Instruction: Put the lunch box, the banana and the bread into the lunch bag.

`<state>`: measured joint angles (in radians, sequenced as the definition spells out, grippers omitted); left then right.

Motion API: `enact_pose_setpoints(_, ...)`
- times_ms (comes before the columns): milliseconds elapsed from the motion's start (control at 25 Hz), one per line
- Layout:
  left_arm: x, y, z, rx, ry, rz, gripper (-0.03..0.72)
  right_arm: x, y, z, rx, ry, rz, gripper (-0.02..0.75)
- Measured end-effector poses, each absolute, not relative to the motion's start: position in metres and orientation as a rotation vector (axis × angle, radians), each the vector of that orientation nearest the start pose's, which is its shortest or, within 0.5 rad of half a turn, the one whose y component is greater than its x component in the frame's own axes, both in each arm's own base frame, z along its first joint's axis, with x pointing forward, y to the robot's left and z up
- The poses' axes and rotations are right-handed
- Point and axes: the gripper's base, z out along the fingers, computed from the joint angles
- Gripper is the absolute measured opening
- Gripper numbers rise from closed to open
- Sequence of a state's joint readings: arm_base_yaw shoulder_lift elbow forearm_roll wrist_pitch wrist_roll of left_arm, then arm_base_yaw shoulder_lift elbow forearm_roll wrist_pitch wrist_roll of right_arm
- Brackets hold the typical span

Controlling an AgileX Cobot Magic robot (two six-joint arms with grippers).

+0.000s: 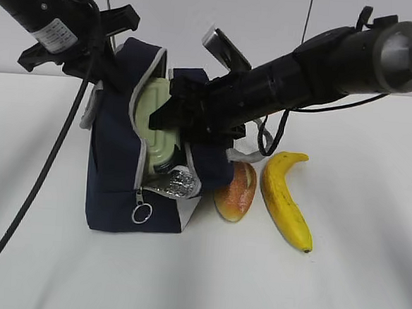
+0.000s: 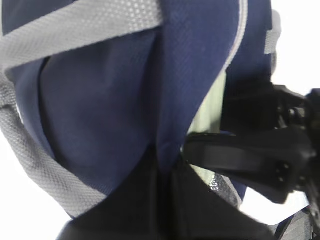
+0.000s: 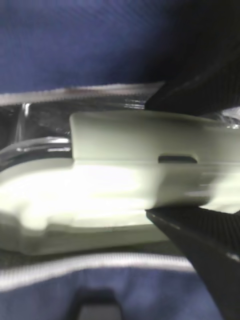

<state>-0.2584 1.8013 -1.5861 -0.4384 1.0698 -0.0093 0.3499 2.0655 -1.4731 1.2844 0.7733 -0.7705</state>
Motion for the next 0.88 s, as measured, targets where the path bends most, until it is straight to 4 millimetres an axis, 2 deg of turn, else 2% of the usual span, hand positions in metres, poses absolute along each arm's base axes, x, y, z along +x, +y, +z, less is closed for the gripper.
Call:
enact_pose_setpoints(360, 0.366, -0.132, 0.302, 0.147, 2.756, -0.67, 0.001, 0.402, 0.212, 0.178, -0.301, 2.489, 1.189, 0.4)
enact_pose_setpoints(880, 0.365, -0.133, 0.302, 0.149, 2.759, -0.673, 0.001, 0.403, 0.21, 0.174, -0.325, 2.513, 1.108, 0.414)
